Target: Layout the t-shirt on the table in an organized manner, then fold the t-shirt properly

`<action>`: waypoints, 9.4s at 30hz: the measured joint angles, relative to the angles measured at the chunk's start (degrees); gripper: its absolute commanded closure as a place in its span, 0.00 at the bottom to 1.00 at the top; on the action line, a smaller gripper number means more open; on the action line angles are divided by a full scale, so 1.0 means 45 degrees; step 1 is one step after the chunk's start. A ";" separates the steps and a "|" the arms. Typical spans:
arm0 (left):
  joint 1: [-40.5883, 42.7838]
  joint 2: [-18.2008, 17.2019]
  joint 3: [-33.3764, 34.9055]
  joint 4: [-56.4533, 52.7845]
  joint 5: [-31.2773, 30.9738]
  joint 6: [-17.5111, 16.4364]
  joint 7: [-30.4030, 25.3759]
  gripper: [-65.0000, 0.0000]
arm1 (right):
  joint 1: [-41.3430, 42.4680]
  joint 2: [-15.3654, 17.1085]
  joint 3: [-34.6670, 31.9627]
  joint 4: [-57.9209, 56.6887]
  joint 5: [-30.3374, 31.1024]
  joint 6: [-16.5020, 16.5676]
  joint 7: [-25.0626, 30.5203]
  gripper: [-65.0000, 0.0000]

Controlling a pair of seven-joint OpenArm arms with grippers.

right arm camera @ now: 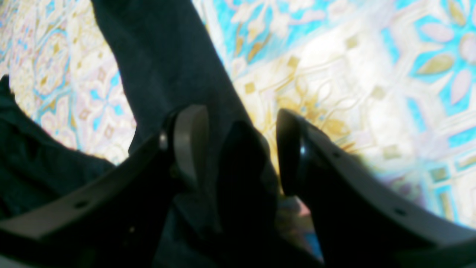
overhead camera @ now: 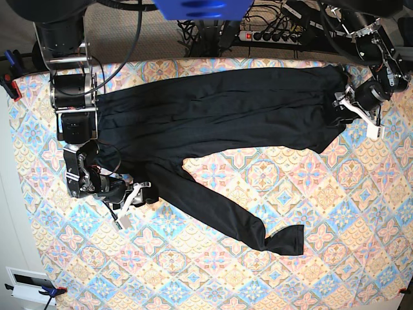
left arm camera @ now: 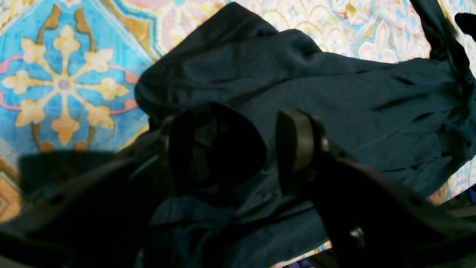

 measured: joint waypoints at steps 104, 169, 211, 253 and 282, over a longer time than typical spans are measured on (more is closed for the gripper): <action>0.0005 -0.0034 -0.1311 -0.0005 0.0053 0.0000 0.0015 0.46 | 0.0627 -0.1938 0.0058 -0.1957 -0.4906 0.0097 0.3614 0.58; 0.0005 -0.0029 -0.1311 -0.0005 0.0049 0.0000 0.0015 0.46 | 0.0525 -0.2487 -0.0126 -0.1817 -0.6815 -0.0078 0.4226 0.57; -0.0019 -0.0029 -0.1224 -0.0005 0.0058 -0.0005 0.0015 0.46 | -0.6178 -0.1768 0.2157 1.1944 -0.7242 0.0136 -0.1030 1.00; -0.0219 -0.0034 -0.0423 -0.0005 0.0146 0.0000 0.0398 0.46 | -1.3270 -0.3283 0.0918 1.7306 -0.7247 -0.0024 -0.1069 1.00; -0.0214 0.0000 0.0413 -0.0005 0.0141 0.0000 0.0393 0.46 | -1.2696 -0.3453 -0.1783 1.7452 -0.7189 0.0010 -0.1452 0.48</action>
